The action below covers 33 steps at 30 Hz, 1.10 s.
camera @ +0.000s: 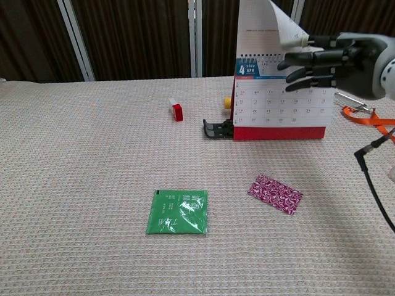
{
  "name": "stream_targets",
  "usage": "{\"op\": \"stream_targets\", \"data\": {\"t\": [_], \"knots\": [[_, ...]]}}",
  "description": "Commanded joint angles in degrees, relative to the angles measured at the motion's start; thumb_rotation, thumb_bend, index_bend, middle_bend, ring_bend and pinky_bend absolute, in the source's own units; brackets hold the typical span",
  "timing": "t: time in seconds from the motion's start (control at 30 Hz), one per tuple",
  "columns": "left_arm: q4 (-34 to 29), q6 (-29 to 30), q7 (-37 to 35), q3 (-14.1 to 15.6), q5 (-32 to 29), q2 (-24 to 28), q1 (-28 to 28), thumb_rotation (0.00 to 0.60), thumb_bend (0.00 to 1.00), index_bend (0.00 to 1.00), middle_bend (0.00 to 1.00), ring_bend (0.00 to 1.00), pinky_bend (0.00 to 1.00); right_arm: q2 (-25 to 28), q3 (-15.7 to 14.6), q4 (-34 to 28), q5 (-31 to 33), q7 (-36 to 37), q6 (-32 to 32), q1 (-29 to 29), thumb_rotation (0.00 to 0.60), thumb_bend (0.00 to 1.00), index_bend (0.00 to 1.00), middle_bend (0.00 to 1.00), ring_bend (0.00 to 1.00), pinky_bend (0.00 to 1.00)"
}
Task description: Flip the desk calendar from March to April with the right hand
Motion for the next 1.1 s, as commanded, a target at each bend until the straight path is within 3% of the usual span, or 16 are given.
{"op": "stream_targets", "data": {"t": [0.03, 0.3, 0.57, 0.77, 1.1], "knots": [[-0.07, 0.10, 0.18, -0.01, 0.05, -0.05, 0.04, 0.600, 0.08, 0.00, 0.00, 0.00, 0.00, 2.88, 1.06, -3.32, -1.84, -4.59, 4.45, -0.53, 0.600, 0.32, 0.31, 0.43, 0.40, 0.30], [0.07, -0.49, 1.02, -0.14, -0.32, -0.48, -0.14, 0.600, 0.08, 0.00, 0.00, 0.00, 0.00, 4.67, 1.26, 0.82, -0.72, -14.83, 6.88, 3.64, 0.600, 0.32, 0.31, 0.34, 0.26, 0.18], [0.39, -1.49, 1.12, -0.59, -1.62, -0.75, -0.45, 0.600, 0.08, 0.00, 0.00, 0.00, 0.00, 3.92, -1.94, 11.34, -2.73, -23.64, 4.60, 8.80, 0.600, 0.23, 0.19, 0.16, 0.02, 0.01], [0.76, -2.49, 1.05, -1.10, -2.87, -0.93, -0.87, 0.600, 0.08, 0.00, 0.00, 0.00, 0.00, 2.58, -5.02, 18.47, -1.51, -26.80, 0.00, 11.63, 0.600, 0.21, 0.14, 0.13, 0.00, 0.00], [0.47, -2.39, 1.73, -0.72, -1.98, -1.09, -1.07, 0.600, 0.08, 0.00, 0.00, 0.00, 0.00, 3.95, -9.42, 21.49, -3.74, -23.11, -6.62, 11.38, 0.600, 0.21, 0.12, 0.12, 0.00, 0.00]]}}
